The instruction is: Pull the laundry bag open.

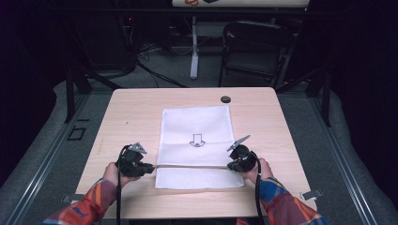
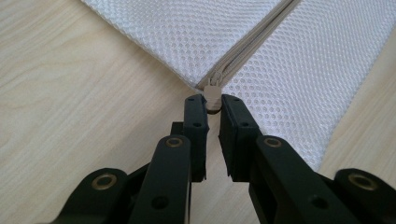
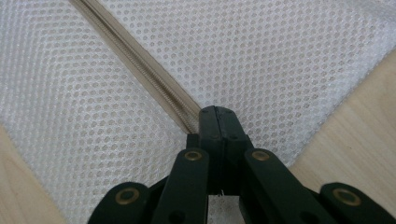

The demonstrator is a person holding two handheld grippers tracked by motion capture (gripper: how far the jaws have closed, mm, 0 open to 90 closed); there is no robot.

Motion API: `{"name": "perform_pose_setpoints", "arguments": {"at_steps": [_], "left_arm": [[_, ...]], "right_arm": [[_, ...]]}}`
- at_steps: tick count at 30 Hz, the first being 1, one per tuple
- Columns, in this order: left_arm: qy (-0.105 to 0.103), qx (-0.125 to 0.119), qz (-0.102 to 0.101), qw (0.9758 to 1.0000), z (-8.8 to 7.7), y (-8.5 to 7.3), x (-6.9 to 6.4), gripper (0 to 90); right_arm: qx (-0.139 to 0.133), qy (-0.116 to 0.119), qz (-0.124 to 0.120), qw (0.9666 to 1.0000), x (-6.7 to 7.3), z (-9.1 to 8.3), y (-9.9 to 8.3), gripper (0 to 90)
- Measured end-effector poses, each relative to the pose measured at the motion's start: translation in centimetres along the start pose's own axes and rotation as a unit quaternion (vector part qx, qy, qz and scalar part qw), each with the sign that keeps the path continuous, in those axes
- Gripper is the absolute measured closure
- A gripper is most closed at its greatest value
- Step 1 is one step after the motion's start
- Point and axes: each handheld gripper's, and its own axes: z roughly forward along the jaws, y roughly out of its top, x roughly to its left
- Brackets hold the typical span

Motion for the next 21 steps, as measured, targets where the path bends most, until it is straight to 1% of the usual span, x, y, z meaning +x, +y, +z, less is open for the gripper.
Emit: {"name": "perform_pose_setpoints", "arguments": {"at_steps": [8, 11, 13, 15, 17, 19, 21], "left_arm": [[0.004, 0.007, -0.003, 1.0, 0.2, 0.0, 0.1, 81.3], [0.006, 0.012, -0.003, 0.9999, 0.3, 0.0, 0.1, 81.3], [0.005, 0.016, -0.004, 0.9998, 0.5, 0.0, 0.2, 81.2], [0.006, 0.017, -0.005, 0.9998, 0.6, 0.0, 0.2, 81.2], [0.003, 0.019, -0.011, 0.9997, 0.8, 0.0, 0.3, 81.1], [0.002, 0.024, -0.012, 0.9996, 1.0, 0.1, 0.4, 81.1], [0.003, 0.029, -0.014, 0.9995, 1.2, 0.1, 0.5, 81.1]], "right_arm": [[-0.003, 0.002, 0.002, 1.0, 0.0, 0.0, 0.0, 90.0], [-0.002, -0.003, -0.001, 1.0, 0.1, 0.0, 0.0, 90.0], [-0.006, -0.004, 0.003, 1.0, 0.1, 0.1, -0.1, 90.0], [-0.004, -0.006, -0.001, 1.0, 0.2, 0.0, -0.1, 90.0], [-0.005, -0.004, -0.002, 1.0, 0.2, 0.0, -0.1, 90.0], [-0.008, -0.002, 0.003, 1.0, 0.1, 0.1, -0.1, 90.0], [-0.006, -0.003, 0.0, 1.0, 0.2, 0.0, -0.1, 90.0]]}}
